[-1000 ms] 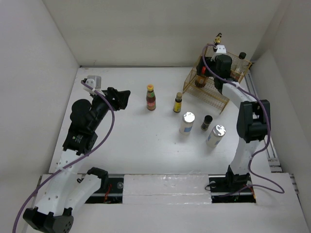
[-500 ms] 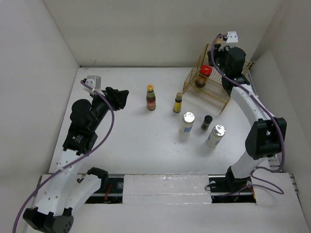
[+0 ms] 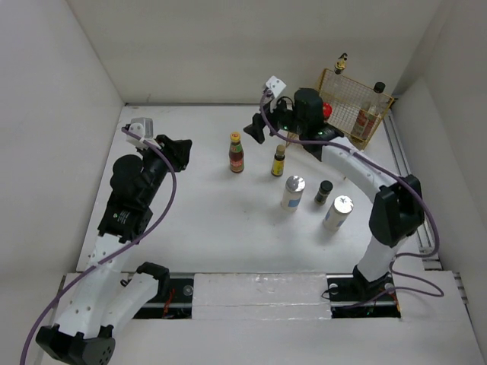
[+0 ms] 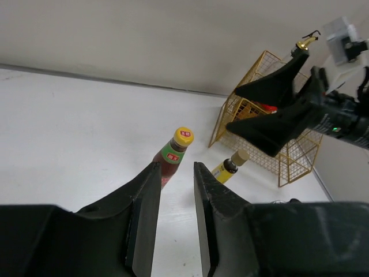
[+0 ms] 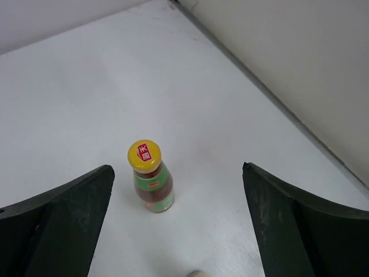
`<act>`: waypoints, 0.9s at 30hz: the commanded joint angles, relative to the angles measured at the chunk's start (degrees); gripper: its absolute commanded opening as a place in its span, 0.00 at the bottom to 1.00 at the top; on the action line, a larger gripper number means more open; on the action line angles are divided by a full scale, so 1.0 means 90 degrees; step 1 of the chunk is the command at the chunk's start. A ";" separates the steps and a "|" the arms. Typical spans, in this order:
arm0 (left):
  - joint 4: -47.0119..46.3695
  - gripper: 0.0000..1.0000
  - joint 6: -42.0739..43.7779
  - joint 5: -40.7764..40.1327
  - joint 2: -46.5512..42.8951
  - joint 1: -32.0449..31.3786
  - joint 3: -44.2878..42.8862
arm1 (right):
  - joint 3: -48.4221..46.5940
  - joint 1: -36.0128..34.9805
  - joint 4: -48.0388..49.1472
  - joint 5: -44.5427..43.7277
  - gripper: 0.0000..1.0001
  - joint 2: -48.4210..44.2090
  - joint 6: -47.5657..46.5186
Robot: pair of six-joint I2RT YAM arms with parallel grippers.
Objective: Organize the condiment bottles
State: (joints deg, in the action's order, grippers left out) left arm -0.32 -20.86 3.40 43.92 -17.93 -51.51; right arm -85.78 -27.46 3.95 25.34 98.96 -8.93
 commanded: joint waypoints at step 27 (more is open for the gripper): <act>-0.0189 0.32 0.0013 -0.0026 -0.0193 -0.0009 -0.0283 | -0.1036 -0.0747 0.0244 0.0123 0.17 0.1935 -0.0024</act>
State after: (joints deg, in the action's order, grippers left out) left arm -0.12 -20.93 2.98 42.96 -17.93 -51.53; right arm -96.66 -34.72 0.54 26.74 118.34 -11.81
